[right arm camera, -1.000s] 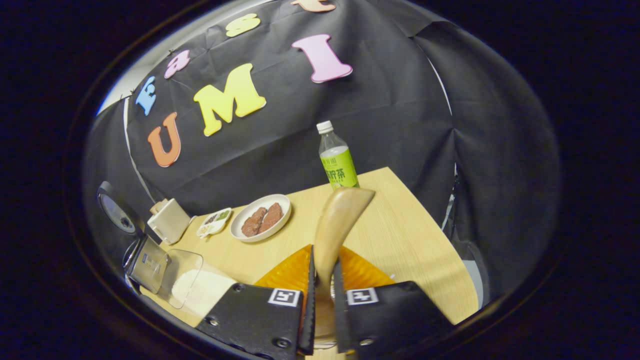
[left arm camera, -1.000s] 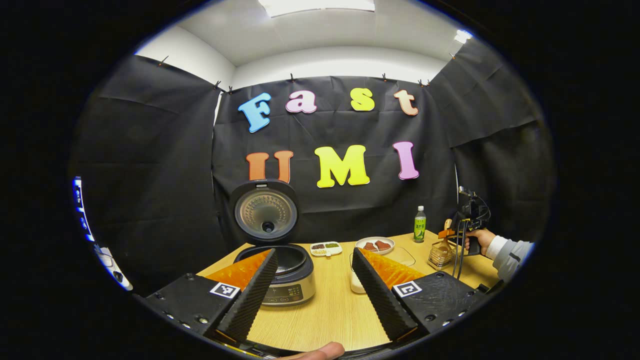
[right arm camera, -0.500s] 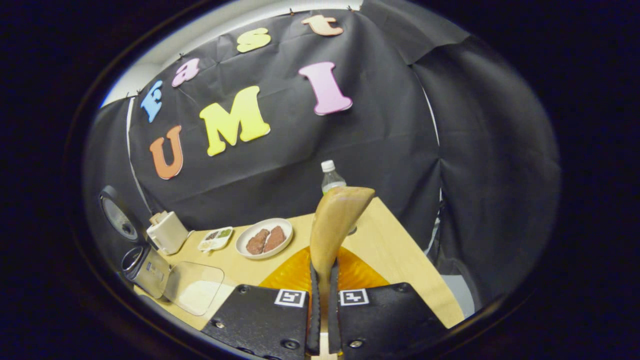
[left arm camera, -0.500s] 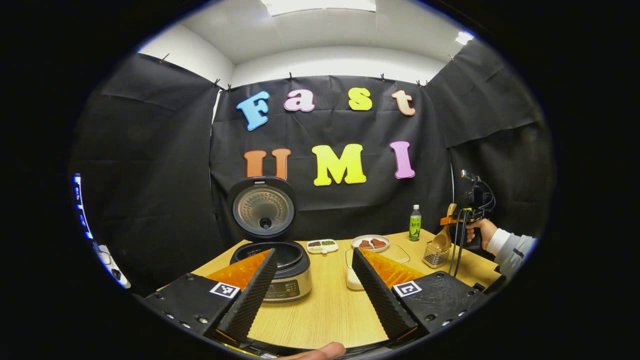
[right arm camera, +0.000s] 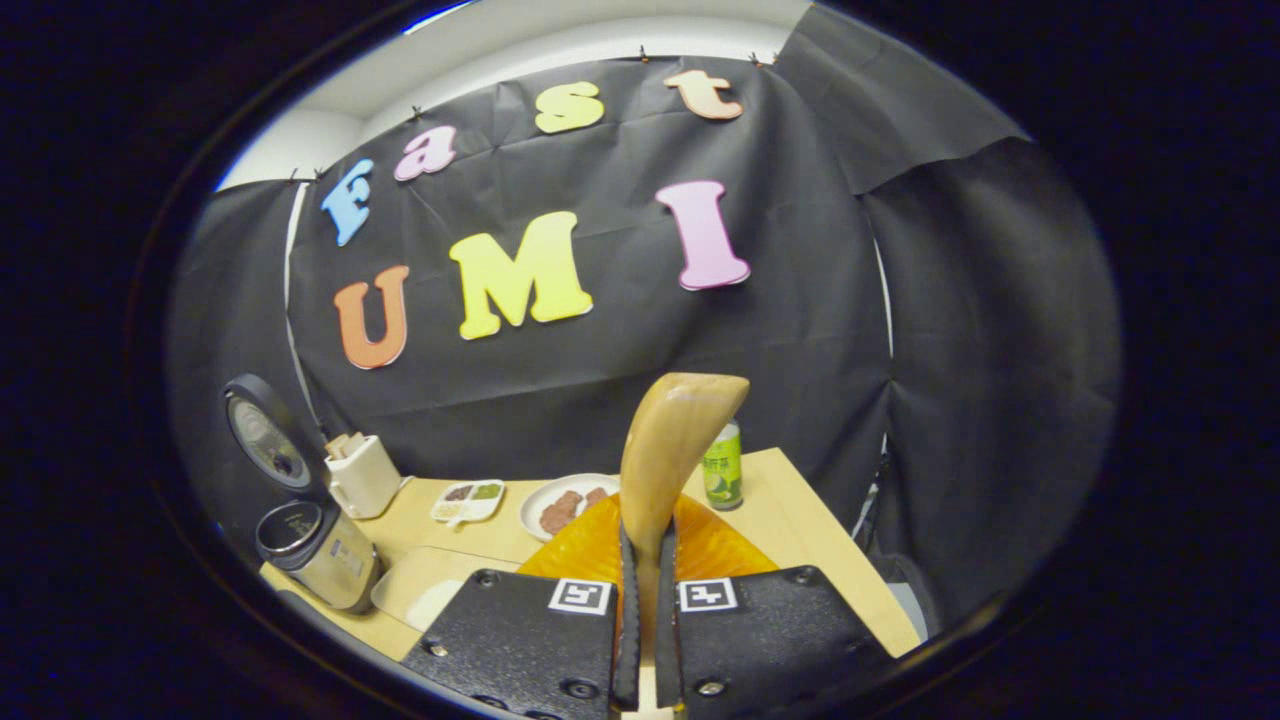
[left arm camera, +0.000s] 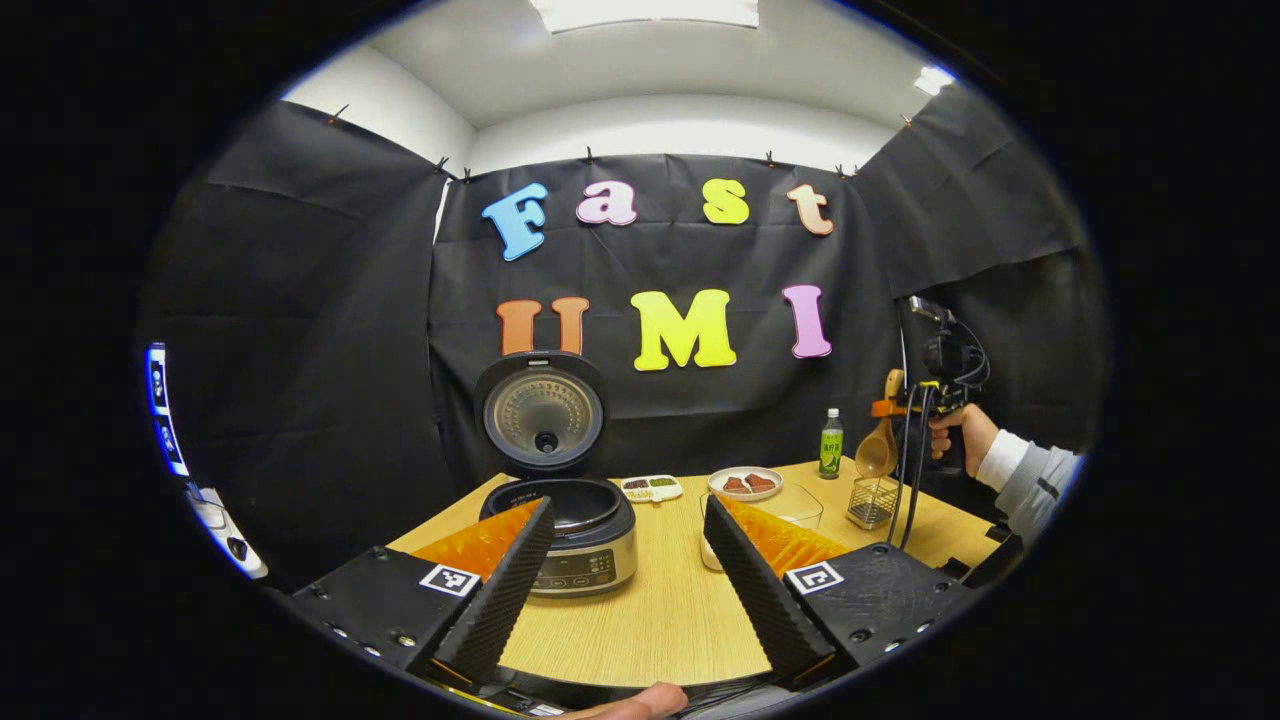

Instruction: Close the left gripper, press the button to open the rice cooker; take a wooden spoon from the chopstick holder with the right hand, scoop a spoonful of rice and pour it into the rice cooker, then put the wooden spoon back into the chopstick holder.

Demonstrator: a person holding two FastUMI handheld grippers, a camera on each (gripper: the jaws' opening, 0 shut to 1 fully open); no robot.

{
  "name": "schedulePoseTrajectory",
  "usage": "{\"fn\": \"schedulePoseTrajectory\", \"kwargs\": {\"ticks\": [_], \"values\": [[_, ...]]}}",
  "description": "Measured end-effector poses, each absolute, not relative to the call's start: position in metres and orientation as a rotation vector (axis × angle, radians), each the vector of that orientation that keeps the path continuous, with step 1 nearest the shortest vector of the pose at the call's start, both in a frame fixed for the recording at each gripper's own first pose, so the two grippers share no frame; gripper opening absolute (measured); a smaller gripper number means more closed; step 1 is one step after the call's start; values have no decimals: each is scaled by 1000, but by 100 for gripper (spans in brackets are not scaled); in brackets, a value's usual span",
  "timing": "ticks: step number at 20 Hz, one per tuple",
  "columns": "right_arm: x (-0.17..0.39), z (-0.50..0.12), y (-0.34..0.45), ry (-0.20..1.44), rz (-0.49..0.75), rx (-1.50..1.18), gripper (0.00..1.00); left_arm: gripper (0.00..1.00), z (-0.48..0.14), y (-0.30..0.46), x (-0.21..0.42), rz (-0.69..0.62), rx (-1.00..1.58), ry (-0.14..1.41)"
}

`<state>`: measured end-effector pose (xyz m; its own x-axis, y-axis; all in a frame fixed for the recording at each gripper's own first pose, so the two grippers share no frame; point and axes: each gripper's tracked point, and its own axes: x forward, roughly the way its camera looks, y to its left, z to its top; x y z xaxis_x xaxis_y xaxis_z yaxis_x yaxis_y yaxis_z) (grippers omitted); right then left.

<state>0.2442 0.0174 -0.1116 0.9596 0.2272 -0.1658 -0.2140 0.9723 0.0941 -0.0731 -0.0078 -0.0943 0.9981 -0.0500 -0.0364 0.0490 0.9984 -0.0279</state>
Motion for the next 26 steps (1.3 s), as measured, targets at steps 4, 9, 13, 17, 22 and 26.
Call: {"fn": "schedulePoseTrajectory", "kwargs": {"ticks": [4, 9, 13, 17, 22, 26], "values": [[229, -109, 81, 145, 285, -13, 11, 96, -93, -2, -85, -56, -3, 43], [229, -136, 147, 114, 286, -147, 11, 96, -90, 6, -98, -57, -7, 26], [235, -174, 180, 123, 275, -283, 11, 96, -92, 13, -103, -58, -14, 24], [239, -206, 190, 158, 223, -362, 11, 96, -96, 29, -101, -29, -25, 40], [245, -228, 185, 178, 171, -429, 11, 96, -101, 34, -101, -23, -42, 51], [251, -252, 178, 239, 128, -463, 11, 96, -105, 30, -97, -35, -44, 57]]}}
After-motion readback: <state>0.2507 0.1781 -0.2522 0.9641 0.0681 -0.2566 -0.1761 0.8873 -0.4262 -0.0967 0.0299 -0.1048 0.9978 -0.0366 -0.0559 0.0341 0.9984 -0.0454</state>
